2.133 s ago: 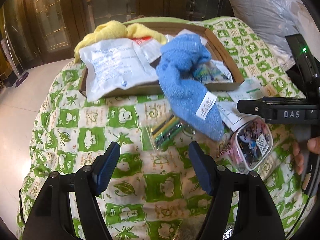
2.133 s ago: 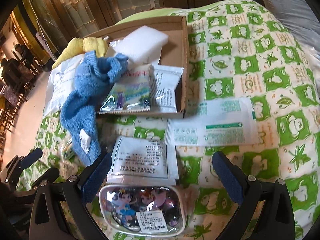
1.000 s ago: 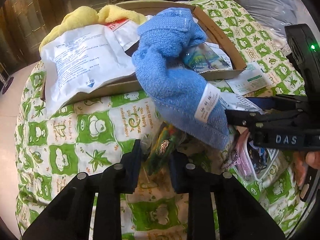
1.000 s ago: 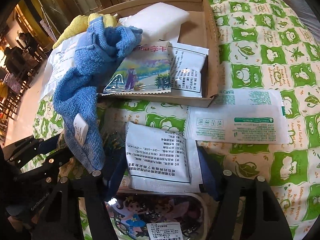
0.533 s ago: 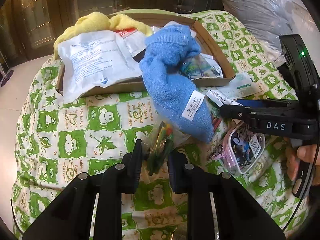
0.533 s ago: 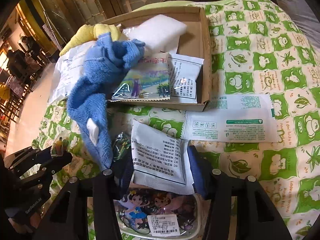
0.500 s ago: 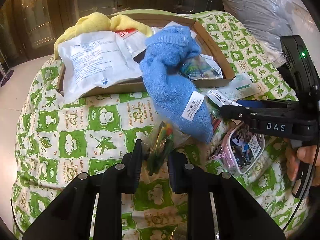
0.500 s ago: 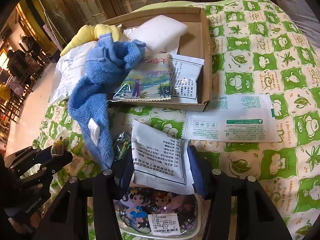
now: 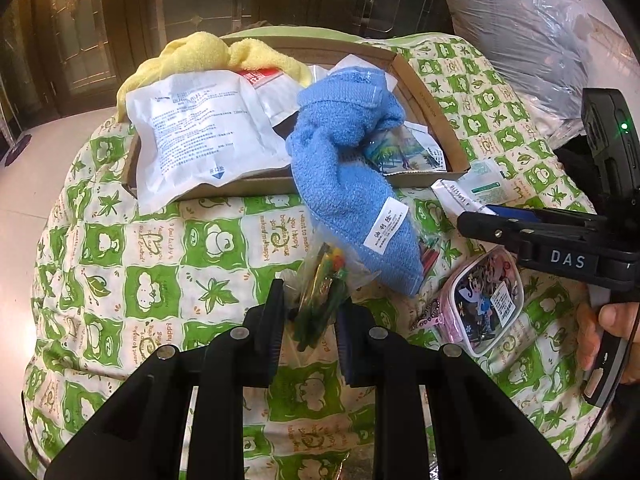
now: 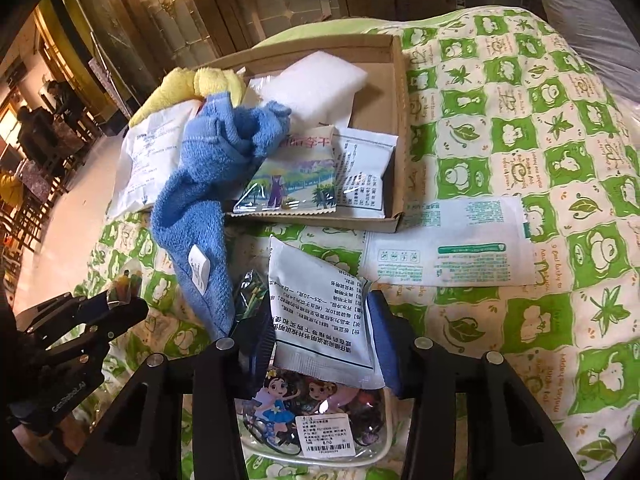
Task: Organize soft objects
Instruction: 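Grasp the pencil bag with the left tool while the right tool grasps a white printed sachet, then carry the pencil bag and sachet toward the cardboard tray with both tools, then lower the pencil bag and sachet into the tray and open both tools, then lift both tools away from the tray back over the pile, then move the left tool down toward the pink cartoon-printed plastic box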
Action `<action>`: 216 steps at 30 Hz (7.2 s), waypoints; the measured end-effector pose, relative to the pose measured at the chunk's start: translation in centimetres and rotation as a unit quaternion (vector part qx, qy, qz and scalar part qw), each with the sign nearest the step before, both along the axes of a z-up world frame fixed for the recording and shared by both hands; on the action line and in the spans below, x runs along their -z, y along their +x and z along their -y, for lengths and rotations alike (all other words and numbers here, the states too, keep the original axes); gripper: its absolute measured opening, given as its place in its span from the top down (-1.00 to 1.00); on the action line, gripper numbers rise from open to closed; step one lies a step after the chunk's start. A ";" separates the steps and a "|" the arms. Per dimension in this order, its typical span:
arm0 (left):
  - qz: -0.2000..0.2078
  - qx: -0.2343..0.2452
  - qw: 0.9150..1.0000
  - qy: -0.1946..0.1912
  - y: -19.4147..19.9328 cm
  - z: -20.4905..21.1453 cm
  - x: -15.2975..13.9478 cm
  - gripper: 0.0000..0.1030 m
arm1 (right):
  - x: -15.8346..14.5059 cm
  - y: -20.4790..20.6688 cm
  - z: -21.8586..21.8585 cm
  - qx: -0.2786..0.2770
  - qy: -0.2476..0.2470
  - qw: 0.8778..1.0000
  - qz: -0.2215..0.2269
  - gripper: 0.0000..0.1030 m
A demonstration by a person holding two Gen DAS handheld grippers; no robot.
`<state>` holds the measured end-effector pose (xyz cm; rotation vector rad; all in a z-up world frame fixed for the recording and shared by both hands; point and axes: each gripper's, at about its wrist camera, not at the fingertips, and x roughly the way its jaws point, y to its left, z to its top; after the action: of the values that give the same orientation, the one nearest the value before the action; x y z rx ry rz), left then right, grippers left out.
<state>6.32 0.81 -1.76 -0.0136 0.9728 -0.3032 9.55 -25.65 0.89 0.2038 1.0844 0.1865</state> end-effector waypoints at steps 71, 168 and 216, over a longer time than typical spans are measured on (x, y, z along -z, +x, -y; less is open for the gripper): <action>0.072 0.031 0.996 0.038 9.2 2.8 -6.4 0.61 | -4.2 4.1 -2.8 0.012 -0.156 0.979 0.132 0.14; 0.080 0.027 0.996 0.036 -4.3 1.4 -2.0 -0.30 | -4.2 -7.9 -1.9 0.059 -0.160 0.984 0.054 -0.99; 0.033 0.247 0.967 0.050 -1.2 14.5 1.7 -0.54 | -0.9 -1.9 3.2 0.096 -0.104 0.990 0.002 -0.99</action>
<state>5.16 -13.73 -3.48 0.3348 0.9146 -0.7075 7.62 -28.87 1.79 0.1193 1.0647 -0.0981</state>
